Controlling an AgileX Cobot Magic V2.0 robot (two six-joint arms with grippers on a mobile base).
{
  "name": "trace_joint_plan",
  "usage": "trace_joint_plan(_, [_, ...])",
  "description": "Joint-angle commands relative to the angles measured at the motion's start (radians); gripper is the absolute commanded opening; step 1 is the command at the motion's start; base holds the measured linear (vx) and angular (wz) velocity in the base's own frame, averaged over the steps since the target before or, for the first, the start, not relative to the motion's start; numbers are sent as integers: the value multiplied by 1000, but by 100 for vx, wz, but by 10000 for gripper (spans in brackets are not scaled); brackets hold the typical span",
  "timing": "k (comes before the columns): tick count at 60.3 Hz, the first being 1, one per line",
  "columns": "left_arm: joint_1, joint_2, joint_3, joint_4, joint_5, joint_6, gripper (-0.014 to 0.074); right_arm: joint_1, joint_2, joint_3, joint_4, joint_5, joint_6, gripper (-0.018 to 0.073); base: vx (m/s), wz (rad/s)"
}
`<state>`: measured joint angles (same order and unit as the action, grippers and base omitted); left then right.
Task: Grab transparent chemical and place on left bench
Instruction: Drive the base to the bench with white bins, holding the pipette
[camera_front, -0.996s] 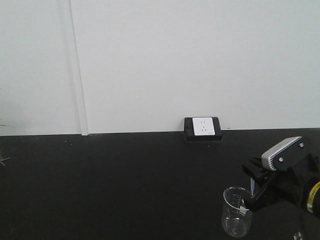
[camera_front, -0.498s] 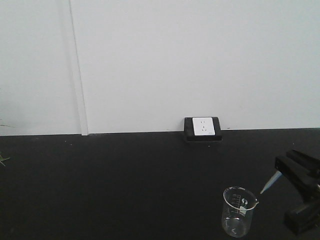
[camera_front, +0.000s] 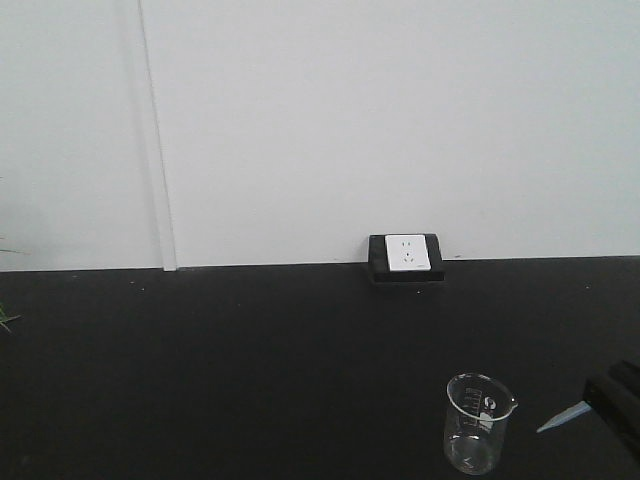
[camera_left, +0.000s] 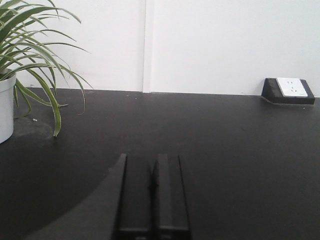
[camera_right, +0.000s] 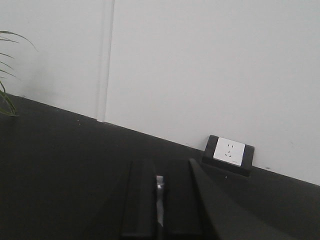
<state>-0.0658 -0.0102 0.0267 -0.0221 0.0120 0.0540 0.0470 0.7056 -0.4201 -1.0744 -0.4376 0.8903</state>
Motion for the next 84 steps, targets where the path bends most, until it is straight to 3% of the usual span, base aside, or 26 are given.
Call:
trace_joint_plan(1, [-2, -19, 16, -1, -78, -8, -3, -6, -5, -30, 22, -37, 0, -4, 0, 0])
trace_joint_plan(38, [-2, -19, 16, -1, -78, -8, -3, -6, -5, -30, 22, -35, 0, -4, -5, 0])
trace_joint_plan(84, [-2, -19, 16, -1, -78, -8, -3, -6, -8, -30, 22, -36, -1, -4, -28, 0])
